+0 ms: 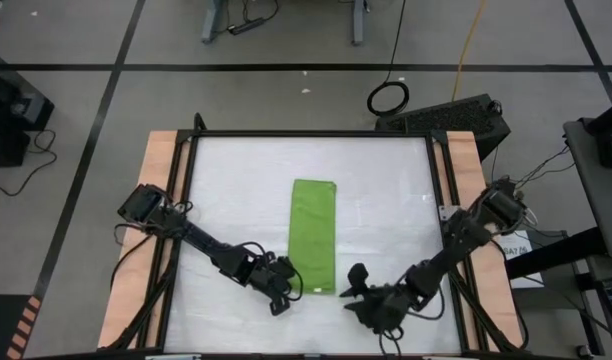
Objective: Roll towel into tight, uniform cylinder
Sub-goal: Roll the green microfiber towel
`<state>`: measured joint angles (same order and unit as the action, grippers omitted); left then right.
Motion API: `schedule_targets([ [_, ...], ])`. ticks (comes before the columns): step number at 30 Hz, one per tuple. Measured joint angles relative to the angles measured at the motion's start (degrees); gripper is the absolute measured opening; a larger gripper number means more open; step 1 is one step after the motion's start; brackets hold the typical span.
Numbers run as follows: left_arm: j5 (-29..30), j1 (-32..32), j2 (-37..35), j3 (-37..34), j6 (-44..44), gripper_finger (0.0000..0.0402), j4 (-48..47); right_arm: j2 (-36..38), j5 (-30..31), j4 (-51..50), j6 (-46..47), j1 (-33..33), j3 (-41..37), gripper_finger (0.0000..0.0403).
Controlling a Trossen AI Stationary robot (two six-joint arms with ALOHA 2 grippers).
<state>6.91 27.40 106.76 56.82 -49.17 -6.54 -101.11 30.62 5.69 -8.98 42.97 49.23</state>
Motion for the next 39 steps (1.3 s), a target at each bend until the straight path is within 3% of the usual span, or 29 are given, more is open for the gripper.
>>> schedule_targets([
  [9, -4.4, -2.1, 0.0, 0.0, 0.0, 0.0004, 1.1, -5.6, 11.7, 1.9, -12.7, 1.9, 0.4, 0.0134],
  [14, -7.1, -3.3, 0.1, 0.0, 0.0, 0.0004, 1.6, -7.2, 12.4, 1.8, -20.1, 1.7, 2.5, 0.012],
  [27, -9.6, -4.2, 0.1, 0.0, 0.0, 0.0004, 2.2, -9.9, 10.3, 0.3, -25.4, 0.2, 4.0, 0.0123],
  [33, -10.4, -4.2, 0.1, 0.0, 0.0, 0.0004, 2.9, -9.9, 5.8, -0.9, -24.7, -2.1, 4.0, 0.0123],
  [39, -11.3, -4.1, 0.1, 0.0, 0.4, 0.0004, 3.1, -10.1, 3.6, -8.3, -22.7, -5.0, 6.6, 0.0123],
])
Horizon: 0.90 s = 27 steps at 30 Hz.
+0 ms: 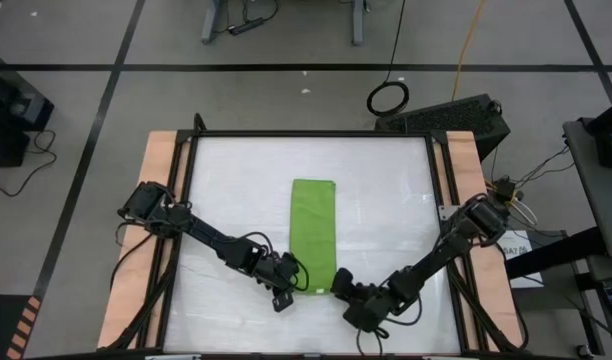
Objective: Roll towel into tight, uniform cylinder
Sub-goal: Roll the green microfiber towel
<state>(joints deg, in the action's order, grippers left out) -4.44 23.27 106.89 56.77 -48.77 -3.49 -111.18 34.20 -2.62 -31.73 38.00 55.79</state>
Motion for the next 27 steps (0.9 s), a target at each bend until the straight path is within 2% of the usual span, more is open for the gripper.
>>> schedule_targets([
  [10, -0.9, 0.0, 0.0, 0.0, 1.1, 0.0004, 0.1, 0.0, -5.2, -3.5, 1.4, -4.1, 0.6, 0.0086],
  [17, -0.1, 0.0, -1.4, 0.0, 3.6, 0.0032, 0.2, 0.1, -10.7, -4.9, 7.5, -5.2, 0.7, 0.0024],
  [19, 1.2, 0.0, -2.8, 0.0, 5.4, 0.0041, 0.2, 0.2, -13.8, -5.9, 10.9, -5.9, 1.1, 0.0008],
  [22, 4.2, 0.0, -5.5, 0.0, 8.9, 0.0057, 0.2, 0.8, -18.1, -6.4, 15.9, -6.7, 1.3, 0.0008],
  [27, 12.4, 2.8, -10.0, 0.0, 18.0, 0.0098, 0.2, 3.7, -23.5, -6.7, 21.2, -8.0, 1.1, 0.0003],
])
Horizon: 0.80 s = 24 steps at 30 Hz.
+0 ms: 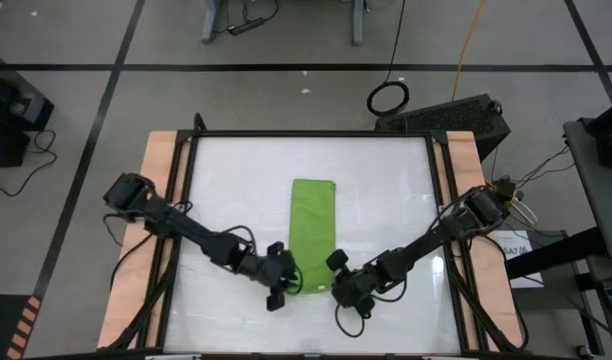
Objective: Roll towel into tight, uniform cylinder
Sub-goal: Roll the green microfiber towel
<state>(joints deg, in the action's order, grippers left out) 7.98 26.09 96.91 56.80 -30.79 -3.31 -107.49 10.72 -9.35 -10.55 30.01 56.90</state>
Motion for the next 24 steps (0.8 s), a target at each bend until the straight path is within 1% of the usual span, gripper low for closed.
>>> schedule_targets([
  [2, 4.6, 2.3, -0.5, 0.0, 5.1, 0.0119, 0.0, 1.4, -3.0, -0.6, 2.1, -0.4, -0.1, 0.0003],
  [4, 10.5, 5.3, -0.3, 0.0, 10.4, 0.0141, -0.1, 2.9, -7.3, -1.3, 4.4, -0.8, -0.2, 0.0002],
  [6, 15.9, 8.4, 1.1, 0.0, 16.2, 0.0164, 0.3, 3.9, -10.3, -0.9, 6.9, -1.3, -0.2, 0.0001],
  [9, 21.9, 12.3, 4.4, 0.0, 24.6, 0.0199, 2.6, 4.6, -13.5, 0.0, 10.1, -2.1, -0.2, 0.0001],
  [12, 23.5, 14.5, 8.2, 0.0, 32.3, 0.0231, 9.5, 4.6, -15.3, 0.5, 13.2, -2.8, -0.2, 0.0001],
  [15, 23.9, 15.8, 12.3, 0.2, 37.3, 0.0252, 13.7, 4.6, -16.3, 1.1, 16.1, -3.7, -0.2, 0.0001],
  [18, 25.8, 16.1, 15.2, 1.1, 39.5, 0.0257, 14.3, 4.6, -17.6, 1.6, 18.6, -4.5, -0.1, 0.0],
  [24, 26.0, 16.1, 18.9, 2.5, 40.4, 0.0257, 15.0, 4.6, -19.3, 2.4, 21.6, -5.0, -0.1, 0.0],
])
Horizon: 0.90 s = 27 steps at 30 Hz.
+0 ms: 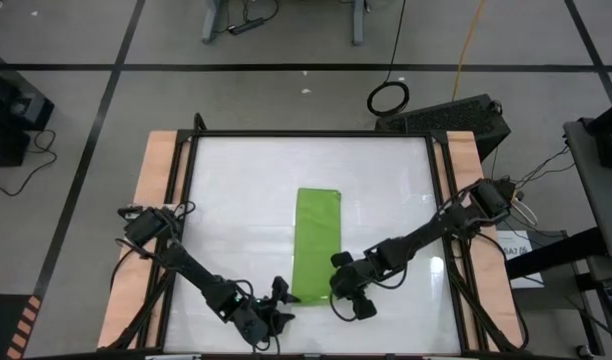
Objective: Roll towel into tight, uniform cylinder
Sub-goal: Roll the green microfiber towel
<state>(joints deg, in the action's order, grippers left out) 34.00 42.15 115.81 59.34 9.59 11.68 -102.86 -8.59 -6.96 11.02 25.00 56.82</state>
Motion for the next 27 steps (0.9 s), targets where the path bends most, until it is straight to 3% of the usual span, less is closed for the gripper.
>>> schedule_targets([
  [8, 3.6, 0.0, 0.0, 0.0, 1.0, 0.0257, -2.2, 0.1, -2.4, 1.3, 2.8, -1.2, 0.0, 0.0],
  [12, 2.6, -1.5, -0.1, 0.0, -3.5, 0.0251, -5.0, 0.1, -3.8, 1.5, 3.5, -1.8, 0.1, 0.0],
  [17, 2.5, -1.8, 0.0, 0.0, -3.3, 0.0209, -6.4, 0.1, -3.8, 1.6, 5.1, -2.1, 0.1, 0.0],
  [22, 7.6, -1.2, 0.0, 0.0, -0.5, 0.0163, -7.3, 0.1, -5.2, 1.6, 5.3, -2.1, 0.1, 0.0],
  [24, 6.2, -1.5, 0.0, -0.1, -0.4, 0.0145, -7.9, 0.1, -5.3, 1.6, 5.4, -2.1, 0.1, 0.0],
  [27, -0.9, -3.1, 0.1, -0.1, -3.1, 0.0115, -8.0, 0.1, -5.3, 1.6, 5.4, -2.1, 0.1, 0.0],
])
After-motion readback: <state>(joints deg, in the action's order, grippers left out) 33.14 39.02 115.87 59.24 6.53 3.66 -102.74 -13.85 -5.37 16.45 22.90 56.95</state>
